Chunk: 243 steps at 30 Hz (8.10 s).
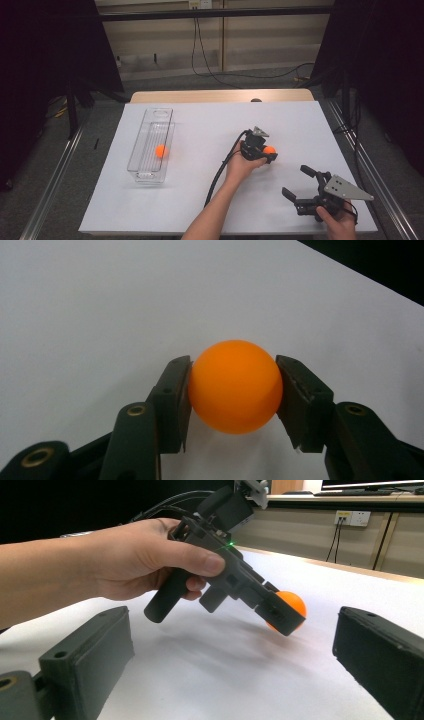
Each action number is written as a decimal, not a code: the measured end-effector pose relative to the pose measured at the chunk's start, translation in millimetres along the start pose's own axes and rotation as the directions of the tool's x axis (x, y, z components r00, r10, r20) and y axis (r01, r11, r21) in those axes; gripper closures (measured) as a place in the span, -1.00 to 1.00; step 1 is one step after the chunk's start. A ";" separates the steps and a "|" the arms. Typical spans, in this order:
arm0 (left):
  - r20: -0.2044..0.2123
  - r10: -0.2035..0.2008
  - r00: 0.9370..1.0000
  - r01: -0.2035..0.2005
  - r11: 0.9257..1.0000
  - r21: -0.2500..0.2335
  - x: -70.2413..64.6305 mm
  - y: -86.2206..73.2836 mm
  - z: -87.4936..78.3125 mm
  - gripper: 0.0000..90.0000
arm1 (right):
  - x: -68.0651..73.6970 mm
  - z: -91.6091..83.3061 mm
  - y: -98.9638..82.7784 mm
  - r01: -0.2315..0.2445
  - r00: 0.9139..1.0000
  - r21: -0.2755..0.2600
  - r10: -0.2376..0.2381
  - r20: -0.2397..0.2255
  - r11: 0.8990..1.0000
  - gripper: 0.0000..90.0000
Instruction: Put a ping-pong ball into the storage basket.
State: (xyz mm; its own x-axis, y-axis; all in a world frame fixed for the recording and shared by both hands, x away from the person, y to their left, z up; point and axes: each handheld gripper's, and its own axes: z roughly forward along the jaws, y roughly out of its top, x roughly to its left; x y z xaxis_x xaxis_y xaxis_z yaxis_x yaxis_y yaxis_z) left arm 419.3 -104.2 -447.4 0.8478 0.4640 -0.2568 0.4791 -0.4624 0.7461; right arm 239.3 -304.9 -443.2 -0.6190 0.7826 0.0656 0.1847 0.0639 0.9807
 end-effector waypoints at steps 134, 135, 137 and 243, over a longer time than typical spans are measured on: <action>-0.151 -0.107 0.983 0.107 0.994 -0.006 51.1 -37.6 -130.2 0.13 | 2.7 1.6 1.6 0.020 1.000 -0.009 -0.020 -0.004 1.000 -0.95; -0.155 -0.110 0.982 0.110 0.994 -0.008 51.4 -37.8 -131.4 0.13 | 2.7 1.5 1.6 0.020 1.000 -0.009 -0.020 -0.004 1.000 -0.95; -0.157 -0.108 0.982 0.109 0.994 -0.007 52.5 -37.9 -133.5 0.13 | 2.7 1.4 1.7 0.020 1.000 -0.009 -0.020 -0.004 1.000 -0.95; -0.263 -0.203 0.943 0.182 0.978 -0.100 83.5 -49.5 -204.0 0.13 | 2.8 1.2 1.7 0.020 1.000 -0.010 -0.020 -0.005 1.000 -0.95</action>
State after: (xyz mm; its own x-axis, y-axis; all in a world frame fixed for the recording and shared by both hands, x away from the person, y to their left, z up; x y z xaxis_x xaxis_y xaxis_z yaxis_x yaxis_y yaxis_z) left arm 420.0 111.6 -380.4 0.6427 0.7303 -0.2315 0.6001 -0.2921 0.7447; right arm 238.8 -301.9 -441.5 -0.6260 0.7784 0.0472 0.1651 0.0731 0.9836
